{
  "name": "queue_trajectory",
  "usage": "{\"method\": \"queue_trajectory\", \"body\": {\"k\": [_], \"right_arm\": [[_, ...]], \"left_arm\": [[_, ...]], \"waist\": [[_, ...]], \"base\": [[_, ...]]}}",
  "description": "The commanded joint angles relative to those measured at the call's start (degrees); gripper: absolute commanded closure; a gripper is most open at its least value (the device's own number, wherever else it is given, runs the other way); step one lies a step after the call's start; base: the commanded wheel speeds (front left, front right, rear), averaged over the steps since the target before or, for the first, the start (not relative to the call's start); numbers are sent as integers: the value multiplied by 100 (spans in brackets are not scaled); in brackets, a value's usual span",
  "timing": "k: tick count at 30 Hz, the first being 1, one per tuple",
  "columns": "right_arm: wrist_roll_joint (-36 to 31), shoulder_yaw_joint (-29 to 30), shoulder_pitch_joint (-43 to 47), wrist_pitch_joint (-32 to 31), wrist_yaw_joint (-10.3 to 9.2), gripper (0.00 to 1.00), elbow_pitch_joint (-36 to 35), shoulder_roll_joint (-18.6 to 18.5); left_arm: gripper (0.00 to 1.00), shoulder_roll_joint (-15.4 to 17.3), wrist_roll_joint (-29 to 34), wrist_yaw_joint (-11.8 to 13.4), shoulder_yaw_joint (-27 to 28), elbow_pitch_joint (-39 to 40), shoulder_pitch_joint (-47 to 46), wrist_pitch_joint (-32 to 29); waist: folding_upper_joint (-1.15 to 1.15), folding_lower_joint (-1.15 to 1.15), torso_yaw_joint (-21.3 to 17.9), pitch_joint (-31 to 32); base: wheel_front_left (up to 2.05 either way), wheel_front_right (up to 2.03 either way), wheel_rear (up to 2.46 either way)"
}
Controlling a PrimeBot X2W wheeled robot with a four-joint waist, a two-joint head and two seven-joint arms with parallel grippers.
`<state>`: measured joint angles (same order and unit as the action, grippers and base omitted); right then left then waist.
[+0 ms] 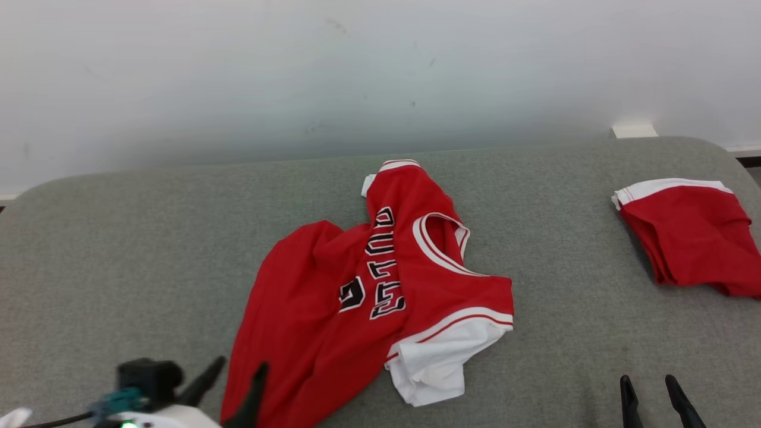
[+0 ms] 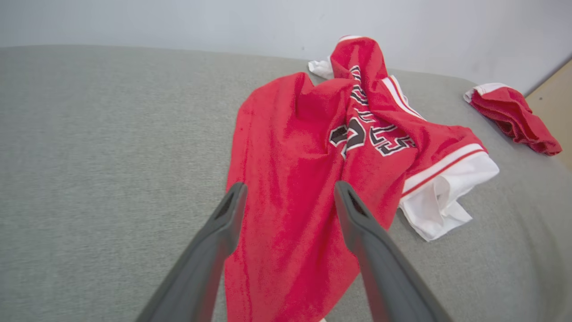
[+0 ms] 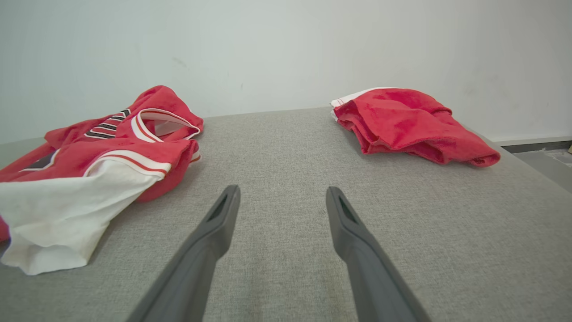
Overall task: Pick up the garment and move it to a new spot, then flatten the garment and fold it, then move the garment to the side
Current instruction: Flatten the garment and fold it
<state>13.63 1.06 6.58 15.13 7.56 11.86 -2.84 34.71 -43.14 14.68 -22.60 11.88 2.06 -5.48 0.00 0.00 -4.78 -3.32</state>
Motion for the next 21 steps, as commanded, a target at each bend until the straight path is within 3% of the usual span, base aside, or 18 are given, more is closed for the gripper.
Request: {"method": "queue_trajectory", "body": {"k": [1, 7, 14, 21], "right_arm": [[29, -52, -119, -2, -17, 0, 20, -12], [93, -146, -193, -2, -17, 0, 31, -13], [84, -105, -232, -3, -17, 0, 25, -14], [96, -154, -269, -2, -17, 0, 26, -12]], "left_arm": [[0, -226, 263, -131, -465, -148, -361, -224], [0, -1054, 626, -631, -1397, -1215, -1282, -357], [0, -1561, 764, -929, -1727, -2235, -1867, -224], [0, -1832, 912, -1278, -1937, -2855, -2353, -59]], "waist": [[0, 0, -153, -56], [0, 0, -489, -154], [0, 0, -747, -248], [0, 0, -895, -323]], "base": [[0, 0, 0], [0, 0, 0], [0, 0, 0], [0, 0, 0]]}}
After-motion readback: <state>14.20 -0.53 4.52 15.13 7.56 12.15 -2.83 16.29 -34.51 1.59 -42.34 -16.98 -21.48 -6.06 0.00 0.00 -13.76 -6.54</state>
